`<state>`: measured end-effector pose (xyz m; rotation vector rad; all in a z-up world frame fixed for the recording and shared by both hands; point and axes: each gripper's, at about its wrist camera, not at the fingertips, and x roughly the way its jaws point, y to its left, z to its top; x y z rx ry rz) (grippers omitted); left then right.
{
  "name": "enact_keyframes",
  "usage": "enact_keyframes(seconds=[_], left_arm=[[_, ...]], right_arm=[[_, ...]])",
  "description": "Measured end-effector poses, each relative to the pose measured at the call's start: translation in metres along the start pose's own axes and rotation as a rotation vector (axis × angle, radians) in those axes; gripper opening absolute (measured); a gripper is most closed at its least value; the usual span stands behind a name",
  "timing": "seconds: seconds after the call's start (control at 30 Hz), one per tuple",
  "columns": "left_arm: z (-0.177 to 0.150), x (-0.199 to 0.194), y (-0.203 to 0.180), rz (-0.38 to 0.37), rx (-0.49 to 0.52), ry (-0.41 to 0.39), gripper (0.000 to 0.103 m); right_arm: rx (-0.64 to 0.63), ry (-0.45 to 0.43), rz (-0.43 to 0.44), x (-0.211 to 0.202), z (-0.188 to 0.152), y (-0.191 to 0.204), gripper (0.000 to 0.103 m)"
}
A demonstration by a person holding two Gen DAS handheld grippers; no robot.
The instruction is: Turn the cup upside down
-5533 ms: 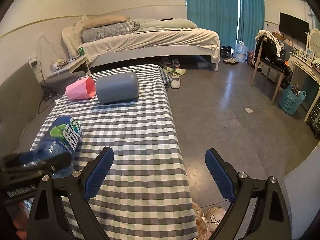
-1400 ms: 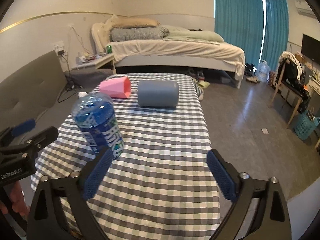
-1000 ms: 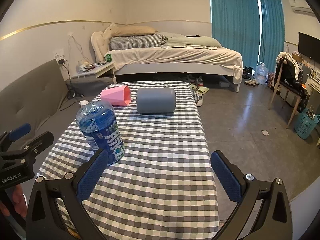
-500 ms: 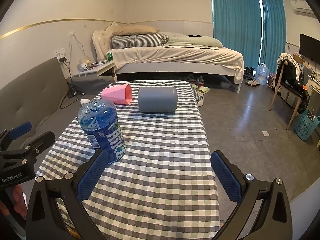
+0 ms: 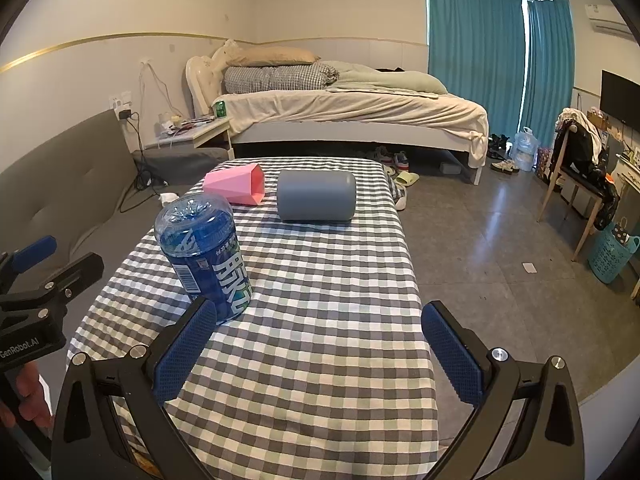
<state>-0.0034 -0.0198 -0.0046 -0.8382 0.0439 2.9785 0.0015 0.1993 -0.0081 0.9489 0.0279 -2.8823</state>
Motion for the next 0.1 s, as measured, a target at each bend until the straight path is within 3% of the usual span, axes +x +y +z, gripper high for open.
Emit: enact_keyframes(seconds=[0.1], left_arm=[[0.0003,-0.0004,0.0007,-0.001,-0.002,0.001,0.103]], right_arm=[[0.0,-0.002,0.001,0.0,-0.0004,-0.0006,0.103]])
